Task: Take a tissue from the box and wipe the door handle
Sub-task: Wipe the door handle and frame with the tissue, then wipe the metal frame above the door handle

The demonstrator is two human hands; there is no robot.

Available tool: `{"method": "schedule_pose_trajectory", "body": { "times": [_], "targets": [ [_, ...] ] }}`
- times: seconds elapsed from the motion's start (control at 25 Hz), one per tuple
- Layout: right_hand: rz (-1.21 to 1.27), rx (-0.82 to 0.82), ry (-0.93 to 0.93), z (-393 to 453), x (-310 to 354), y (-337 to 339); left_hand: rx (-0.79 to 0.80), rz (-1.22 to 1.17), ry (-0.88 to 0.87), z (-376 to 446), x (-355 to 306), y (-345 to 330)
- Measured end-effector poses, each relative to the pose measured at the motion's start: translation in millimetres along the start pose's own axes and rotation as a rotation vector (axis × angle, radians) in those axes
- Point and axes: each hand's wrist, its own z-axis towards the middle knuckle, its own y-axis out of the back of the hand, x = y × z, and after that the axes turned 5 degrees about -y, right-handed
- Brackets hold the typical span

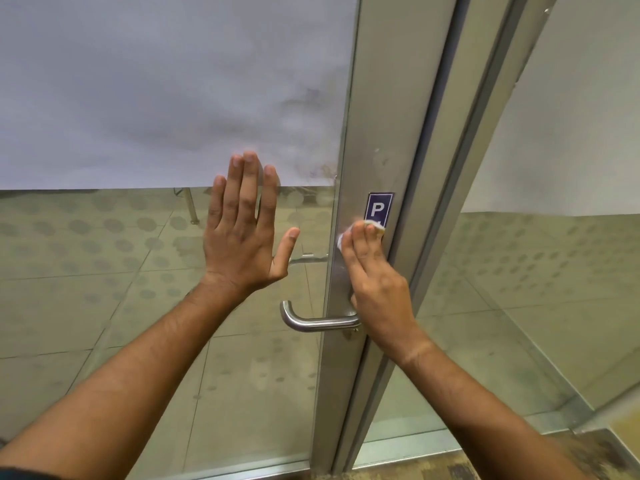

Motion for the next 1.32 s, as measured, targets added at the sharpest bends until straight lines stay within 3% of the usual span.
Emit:
{"method": "schedule_pose_trajectory", "body": {
  "times": [0.12,0.4,0.68,1.0,1.32],
  "targets": [
    [0.038,0.115,-0.035,-13,5,9,0.062,-0.033,0.005,2,-1,12],
    [0.224,0.069,-0.048,-8,41,35,0.166,-0.113,0.010,-26,-6,56],
    [0.408,0.129,0.087,-6,109,34,0.336,-0.092,0.140,-93,4,120],
    [0.553,0.181,0.363,-21,248,27,0.487,0.067,0.368,-198,65,216],
    [0.644,0.290,0.603,-57,431,6,0.592,0.134,0.616,-322,146,322]
  ]
}}
